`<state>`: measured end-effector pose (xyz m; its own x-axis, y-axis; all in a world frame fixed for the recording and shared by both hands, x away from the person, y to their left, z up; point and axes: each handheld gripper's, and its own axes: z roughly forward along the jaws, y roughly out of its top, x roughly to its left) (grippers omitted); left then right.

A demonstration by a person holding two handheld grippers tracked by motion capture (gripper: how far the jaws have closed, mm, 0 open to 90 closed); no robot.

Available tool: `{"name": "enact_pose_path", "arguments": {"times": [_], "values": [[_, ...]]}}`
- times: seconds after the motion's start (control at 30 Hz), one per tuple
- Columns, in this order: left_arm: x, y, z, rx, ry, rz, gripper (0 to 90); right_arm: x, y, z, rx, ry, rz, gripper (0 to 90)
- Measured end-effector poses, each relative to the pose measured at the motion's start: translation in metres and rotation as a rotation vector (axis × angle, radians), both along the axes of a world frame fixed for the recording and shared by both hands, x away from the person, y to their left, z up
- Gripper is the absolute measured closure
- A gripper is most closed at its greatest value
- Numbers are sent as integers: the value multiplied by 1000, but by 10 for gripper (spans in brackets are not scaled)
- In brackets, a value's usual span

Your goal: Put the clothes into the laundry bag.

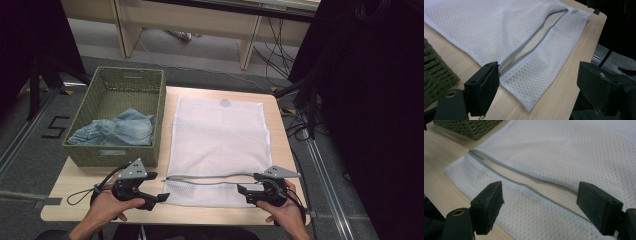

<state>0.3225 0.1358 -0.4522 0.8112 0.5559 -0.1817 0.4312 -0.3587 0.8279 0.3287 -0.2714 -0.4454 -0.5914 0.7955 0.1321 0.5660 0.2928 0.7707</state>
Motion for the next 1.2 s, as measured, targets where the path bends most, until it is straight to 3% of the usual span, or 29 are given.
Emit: {"name": "enact_pose_path", "arguments": {"times": [0.03, 0.17, 0.23, 0.3, 0.57, 0.6, 0.63, 0.83, 0.9, 0.97, 1.0, 1.07, 1.1, 1.2], "values": [[0, 0, 0, 7, -3, 2, 175, -2, 2, 0, -2, 22, -13, 223], [0, 1, 0, 5, 13, 14, 167, -1, 2, -1, -2, 19, -10, 221], [0, 0, 0, 11, 0, 18, 166, -1, 2, -1, -15, 29, -4, 220], [0, 0, 0, 14, -5, 17, 166, 1, 0, -2, -30, 5, 5, 218], [1, 0, -1, 18, -2, 18, 152, 3, -1, -3, -40, 2, 9, 212], [1, 0, -1, 18, -1, 17, 149, 0, 1, -3, -19, 51, -9, 209], [0, -1, -1, 23, -1, 25, 149, 3, -1, -4, -31, 28, 8, 204], [0, -2, -1, 53, -26, 8, 156, 4, -1, -6, -34, 2, 21, 166], [0, -1, -1, 55, -31, 14, 157, 3, 1, -5, -36, 27, 11, 166], [0, -1, -1, 50, -17, 25, 157, 4, 0, -5, -52, 17, 14, 164], [1, 0, -1, 54, -24, 24, 155, 8, -1, -5, -58, -7, 18, 162], [1, 0, -1, 60, -26, 27, 155, 9, -1, -5, -66, -18, 16, 161], [1, 0, -1, 51, -15, 33, 156, 12, 1, -6, -59, -2, 11, 161], [2, 0, 0, 54, -19, 35, 156, 20, 1, -8, -98, -27, -1, 160]]}}
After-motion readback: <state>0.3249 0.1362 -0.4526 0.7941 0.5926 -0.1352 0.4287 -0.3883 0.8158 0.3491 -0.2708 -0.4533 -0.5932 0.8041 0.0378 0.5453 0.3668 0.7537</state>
